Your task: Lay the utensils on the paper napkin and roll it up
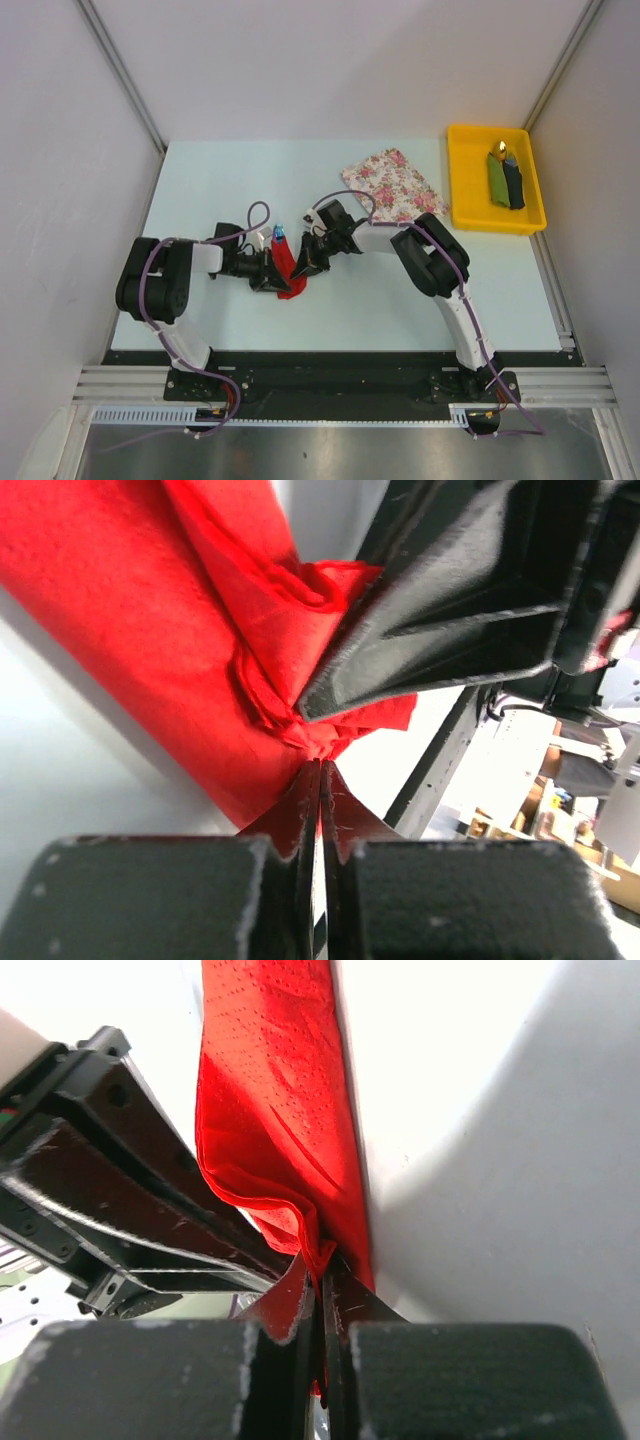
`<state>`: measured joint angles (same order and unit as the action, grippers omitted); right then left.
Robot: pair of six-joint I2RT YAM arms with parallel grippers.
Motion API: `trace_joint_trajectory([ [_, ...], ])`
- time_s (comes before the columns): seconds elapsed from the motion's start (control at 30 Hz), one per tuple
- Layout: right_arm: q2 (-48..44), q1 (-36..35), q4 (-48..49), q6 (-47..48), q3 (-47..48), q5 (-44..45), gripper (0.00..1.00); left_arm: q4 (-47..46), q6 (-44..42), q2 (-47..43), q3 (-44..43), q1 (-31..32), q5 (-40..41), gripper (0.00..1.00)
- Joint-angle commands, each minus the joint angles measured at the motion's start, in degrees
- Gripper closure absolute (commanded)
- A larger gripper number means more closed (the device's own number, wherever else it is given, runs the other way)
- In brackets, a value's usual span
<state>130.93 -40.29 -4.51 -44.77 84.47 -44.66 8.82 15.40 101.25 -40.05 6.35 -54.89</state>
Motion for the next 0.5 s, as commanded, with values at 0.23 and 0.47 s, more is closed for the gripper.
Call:
trace_joint_trajectory([
  [0.23, 2.22, -0.22, -5.24, 4.17, 1.4, 4.41, 0.99, 1.56, -1.69, -10.38, -1.87, -4.49, 0.58, 0.97],
  [0.47, 1.87, 0.3, -4.8, 3.64, 1.14, 4.41, 0.99, -4.06, 3.05, -5.81, -2.57, -7.74, -0.21, 1.0],
])
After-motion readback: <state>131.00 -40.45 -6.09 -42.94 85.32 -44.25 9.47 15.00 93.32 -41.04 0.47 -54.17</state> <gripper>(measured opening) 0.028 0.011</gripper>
